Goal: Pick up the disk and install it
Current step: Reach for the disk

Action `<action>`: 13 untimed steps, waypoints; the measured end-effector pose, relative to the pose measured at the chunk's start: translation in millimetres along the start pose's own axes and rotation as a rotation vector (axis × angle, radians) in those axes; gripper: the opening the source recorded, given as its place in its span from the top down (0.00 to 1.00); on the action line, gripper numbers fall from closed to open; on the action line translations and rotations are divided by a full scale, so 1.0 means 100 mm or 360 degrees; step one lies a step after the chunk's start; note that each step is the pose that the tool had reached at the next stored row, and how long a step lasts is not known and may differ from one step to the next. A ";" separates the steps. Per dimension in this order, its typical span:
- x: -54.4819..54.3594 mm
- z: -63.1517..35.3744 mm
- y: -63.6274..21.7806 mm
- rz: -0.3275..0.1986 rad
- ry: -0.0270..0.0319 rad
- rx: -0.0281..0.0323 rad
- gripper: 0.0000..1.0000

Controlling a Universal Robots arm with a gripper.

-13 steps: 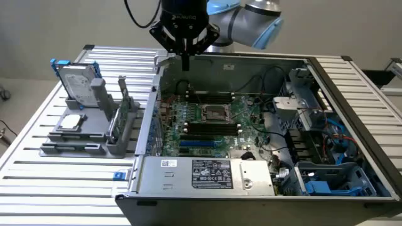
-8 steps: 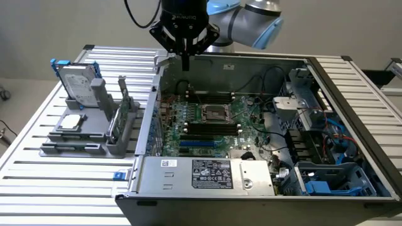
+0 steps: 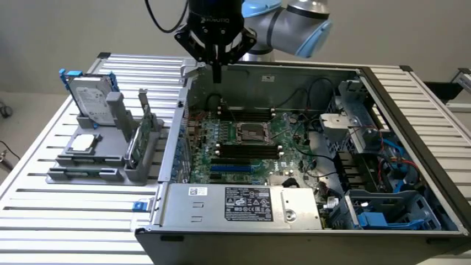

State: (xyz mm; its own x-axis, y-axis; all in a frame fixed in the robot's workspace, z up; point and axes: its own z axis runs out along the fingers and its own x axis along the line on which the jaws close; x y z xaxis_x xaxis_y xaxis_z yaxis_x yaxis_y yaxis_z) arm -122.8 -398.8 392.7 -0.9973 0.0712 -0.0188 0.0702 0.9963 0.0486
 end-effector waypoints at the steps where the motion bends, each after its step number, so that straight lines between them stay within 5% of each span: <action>1: 0.03 -0.001 -0.002 0.0000 0.00007 -0.00002 0.89; 13: 0.58 0.002 0.046 0.0000 0.00025 -0.00013 0.89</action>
State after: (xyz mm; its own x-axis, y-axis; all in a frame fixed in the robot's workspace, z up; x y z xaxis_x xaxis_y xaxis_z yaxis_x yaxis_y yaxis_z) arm -180.3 -390.0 391.6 -0.9973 0.0713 -0.0172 0.0704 0.9963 0.0494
